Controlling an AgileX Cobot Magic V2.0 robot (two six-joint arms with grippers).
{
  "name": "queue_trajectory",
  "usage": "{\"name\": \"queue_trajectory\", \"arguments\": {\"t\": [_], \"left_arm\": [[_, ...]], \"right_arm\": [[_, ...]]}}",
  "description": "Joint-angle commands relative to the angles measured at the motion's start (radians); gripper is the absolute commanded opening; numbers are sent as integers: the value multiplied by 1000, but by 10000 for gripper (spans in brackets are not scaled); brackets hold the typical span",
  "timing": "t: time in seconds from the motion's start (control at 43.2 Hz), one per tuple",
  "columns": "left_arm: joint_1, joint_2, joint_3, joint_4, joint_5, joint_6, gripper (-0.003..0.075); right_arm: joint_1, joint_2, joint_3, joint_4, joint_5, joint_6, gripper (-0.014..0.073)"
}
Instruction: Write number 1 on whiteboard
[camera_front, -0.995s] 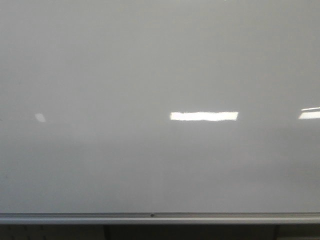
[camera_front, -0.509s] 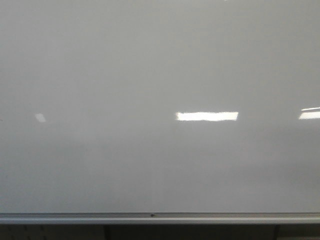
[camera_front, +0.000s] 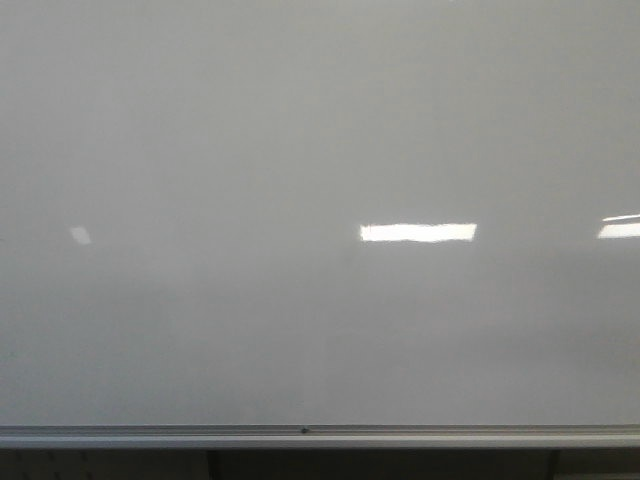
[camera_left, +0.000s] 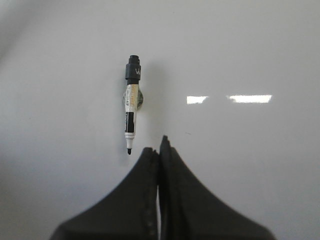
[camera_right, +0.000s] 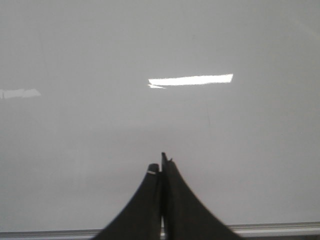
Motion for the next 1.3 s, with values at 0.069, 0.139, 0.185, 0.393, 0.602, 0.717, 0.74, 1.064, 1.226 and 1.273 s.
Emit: {"name": "queue_trajectory", "arguments": {"t": [0.069, 0.139, 0.185, 0.393, 0.602, 0.717, 0.74, 1.064, 1.226, 1.273], "left_arm": [[2, -16, 22, 0, -166, -8, -20], [2, -16, 18, 0, -267, -8, -20], [2, -16, 5, 0, -323, -8, -20], [2, 27, -193, 0, -219, -8, -20], [2, 279, -390, 15, 10, -6, -20], [2, 390, -429, 18, 8, -6, -20], [2, 400, -431, 18, -6, -6, -20], [2, 412, -425, 18, -20, -6, 519], [2, 415, -421, 18, -21, -6, 691], [2, 423, -421, 18, -21, -3, 691]], "right_arm": [[-5, -17, -29, -8, -156, -6, -60], [-5, -17, -62, -8, -146, -6, -60], [-5, -17, -92, -8, -137, -6, -60], [-5, 33, -328, -7, 27, -6, -60], [-5, 260, -524, 4, 169, -5, -60], [-4, 353, -554, 5, 165, -5, -60], [-4, 361, -553, 5, 163, -5, -60], [-4, 371, -553, 5, 163, -5, 359], [-3, 371, -553, 5, 163, -5, 507], [-3, 371, -553, 5, 163, -5, 508]]}}
